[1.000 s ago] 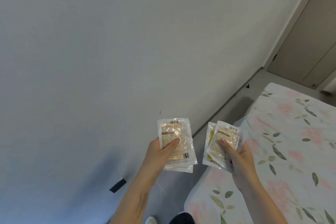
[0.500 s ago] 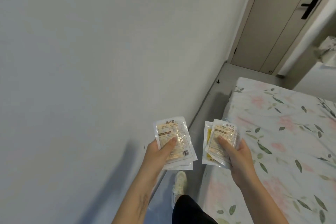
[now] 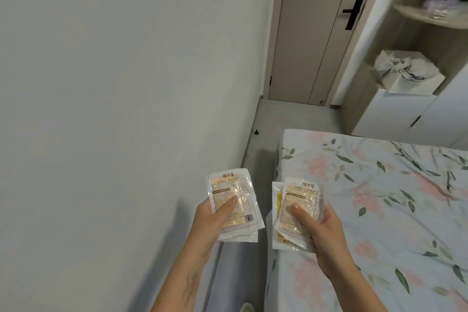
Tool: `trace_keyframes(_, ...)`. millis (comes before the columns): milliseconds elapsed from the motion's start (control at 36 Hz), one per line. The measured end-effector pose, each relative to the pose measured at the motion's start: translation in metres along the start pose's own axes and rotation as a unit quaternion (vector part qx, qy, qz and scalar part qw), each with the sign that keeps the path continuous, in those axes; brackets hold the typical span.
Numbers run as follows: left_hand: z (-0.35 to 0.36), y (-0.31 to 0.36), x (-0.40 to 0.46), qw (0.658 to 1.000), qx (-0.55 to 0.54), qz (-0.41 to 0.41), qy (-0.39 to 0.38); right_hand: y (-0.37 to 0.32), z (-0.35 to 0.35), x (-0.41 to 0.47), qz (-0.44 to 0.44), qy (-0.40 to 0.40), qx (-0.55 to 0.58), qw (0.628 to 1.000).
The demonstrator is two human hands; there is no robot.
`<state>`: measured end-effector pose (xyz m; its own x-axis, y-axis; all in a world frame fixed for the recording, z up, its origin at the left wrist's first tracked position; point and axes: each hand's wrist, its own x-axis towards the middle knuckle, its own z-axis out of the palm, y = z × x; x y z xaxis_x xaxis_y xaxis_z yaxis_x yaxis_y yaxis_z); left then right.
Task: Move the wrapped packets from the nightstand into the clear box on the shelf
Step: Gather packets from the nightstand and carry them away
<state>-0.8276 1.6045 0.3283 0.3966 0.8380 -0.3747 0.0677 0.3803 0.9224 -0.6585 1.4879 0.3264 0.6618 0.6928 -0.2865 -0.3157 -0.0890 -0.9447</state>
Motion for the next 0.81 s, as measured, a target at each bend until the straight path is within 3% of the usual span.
trace_keyframes(444,0.087,0.098,0.252,0.999,0.015,-0.019,-0.031,-0.078,0.013,0.233,0.012,0.045,0.018,0.999)
trace_keyframes(806,0.143,0.187,0.502,1.0,-0.011,-0.001,-0.022,-0.145,0.091,0.505,-0.008,0.014,0.017,1.0)
